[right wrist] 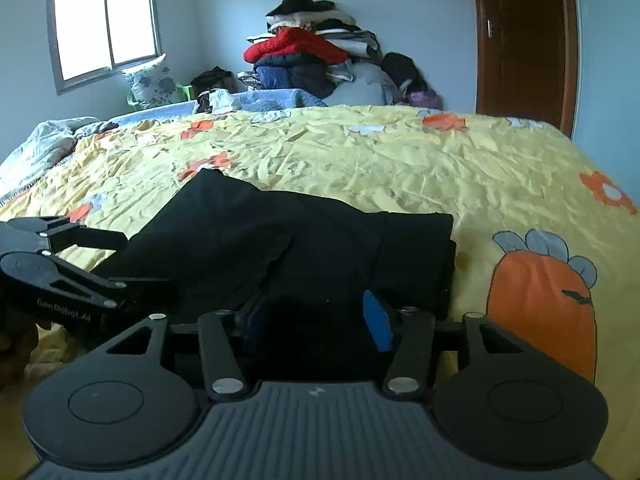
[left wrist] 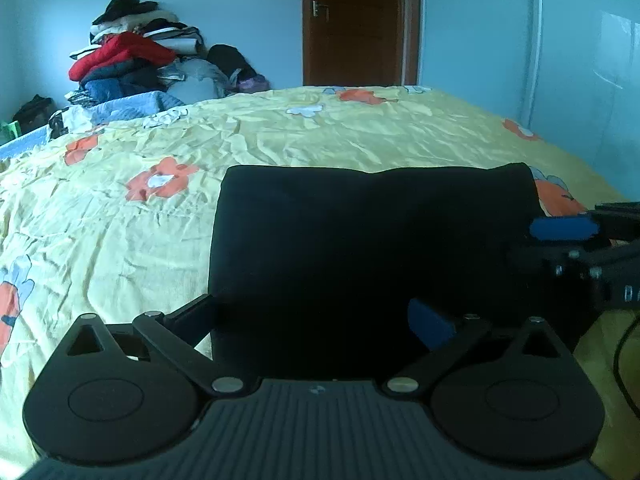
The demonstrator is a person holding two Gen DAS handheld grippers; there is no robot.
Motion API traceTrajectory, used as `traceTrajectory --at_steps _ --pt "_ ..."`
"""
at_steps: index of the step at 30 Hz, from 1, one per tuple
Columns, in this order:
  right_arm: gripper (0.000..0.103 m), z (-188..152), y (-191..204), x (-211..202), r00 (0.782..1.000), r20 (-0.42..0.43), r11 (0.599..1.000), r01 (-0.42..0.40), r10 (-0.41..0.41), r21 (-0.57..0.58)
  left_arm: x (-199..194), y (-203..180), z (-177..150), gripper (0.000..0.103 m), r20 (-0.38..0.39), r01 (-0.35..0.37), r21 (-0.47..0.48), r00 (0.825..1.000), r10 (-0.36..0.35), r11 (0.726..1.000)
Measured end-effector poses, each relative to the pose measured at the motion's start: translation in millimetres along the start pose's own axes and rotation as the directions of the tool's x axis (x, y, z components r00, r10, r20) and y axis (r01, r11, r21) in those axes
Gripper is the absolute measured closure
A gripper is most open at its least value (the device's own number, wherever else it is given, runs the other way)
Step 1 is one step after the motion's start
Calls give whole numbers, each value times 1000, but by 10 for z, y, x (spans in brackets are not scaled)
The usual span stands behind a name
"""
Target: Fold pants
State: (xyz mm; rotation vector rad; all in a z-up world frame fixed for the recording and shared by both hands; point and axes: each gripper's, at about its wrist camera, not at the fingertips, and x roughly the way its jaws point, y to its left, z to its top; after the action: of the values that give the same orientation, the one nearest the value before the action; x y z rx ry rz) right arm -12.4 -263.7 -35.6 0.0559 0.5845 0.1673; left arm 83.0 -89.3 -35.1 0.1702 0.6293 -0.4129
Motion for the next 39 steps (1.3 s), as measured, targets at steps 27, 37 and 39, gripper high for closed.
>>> traceTrajectory --at_steps 27,37,39 --pt "23 -79 101 45 998 40 997 51 -49 -61 -11 27 -130 0 35 -13 -70 999 15 997" --pt "10 -1 -247 -179 998 67 993 -6 -2 116 -85 745 -37 1 -9 80 -283 996 -86 956" --pt "10 32 -455 -182 999 41 984 -21 14 179 30 918 -4 1 -54 129 -325 987 -154 937"
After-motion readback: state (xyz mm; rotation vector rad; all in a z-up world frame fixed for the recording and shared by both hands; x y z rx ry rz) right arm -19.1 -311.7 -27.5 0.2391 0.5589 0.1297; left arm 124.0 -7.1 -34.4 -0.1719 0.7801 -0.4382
